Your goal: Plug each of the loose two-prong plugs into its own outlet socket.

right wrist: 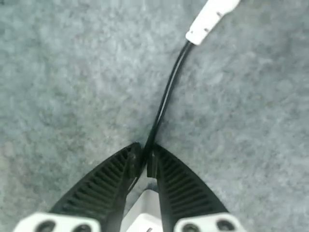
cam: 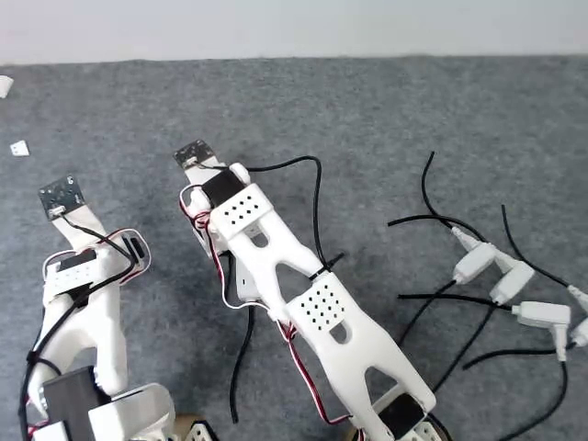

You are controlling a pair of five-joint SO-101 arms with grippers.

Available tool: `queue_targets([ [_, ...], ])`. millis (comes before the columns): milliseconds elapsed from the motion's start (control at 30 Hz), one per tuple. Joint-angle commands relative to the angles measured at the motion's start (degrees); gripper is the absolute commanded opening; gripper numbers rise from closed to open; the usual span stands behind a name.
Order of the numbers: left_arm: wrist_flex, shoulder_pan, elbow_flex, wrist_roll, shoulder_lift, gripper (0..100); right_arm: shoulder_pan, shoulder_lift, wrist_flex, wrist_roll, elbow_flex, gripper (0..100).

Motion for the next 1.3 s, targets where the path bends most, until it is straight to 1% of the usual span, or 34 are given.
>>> queue_targets([
  [0,-0.8,-0.2,-2.5,-0.4,-0.2,15,-1.5,-2.9,2.6,1.0,0.8,0.9],
  [67,-0.8,-0.2,-2.5,-0.4,-0.2,15,-1.5,-5.4,2.6,1.1,1.1,0.8],
  [167,-0.8,-0.2,-2.5,-0.4,-0.2,15,-1.5,-12.2,2.8,3.7,2.7,0.8],
  [333,-1.1,-0.2,-2.5,-0.4,-0.1,15,-1.1,-29.2,2.8,6.4,13.3,0.8],
  [667,-2.6,-0.2,-2.6,-0.5,0.0,15,6.3,-62.5,2.6,11.3,37.2,0.8],
  [900,-2.7,-0.2,-2.5,-0.5,0.0,15,11.7,-80.7,2.6,15.6,54.7,0.8],
  [967,-2.7,-0.2,-2.5,-0.5,0.0,15,12.5,-84.3,2.2,17.3,60.2,0.8],
  [1067,-2.7,-0.2,-2.5,-0.5,0.0,15,12.0,-85.0,0.0,17.9,68.9,1.2],
  [1200,-2.6,-0.2,-2.5,-0.5,0.0,15,12.2,-82.5,-9.7,17.7,82.1,1.7],
  [1267,-2.6,-0.2,-2.5,-0.5,0.0,15,12.2,-80.1,-15.5,17.7,87.9,4.6],
])
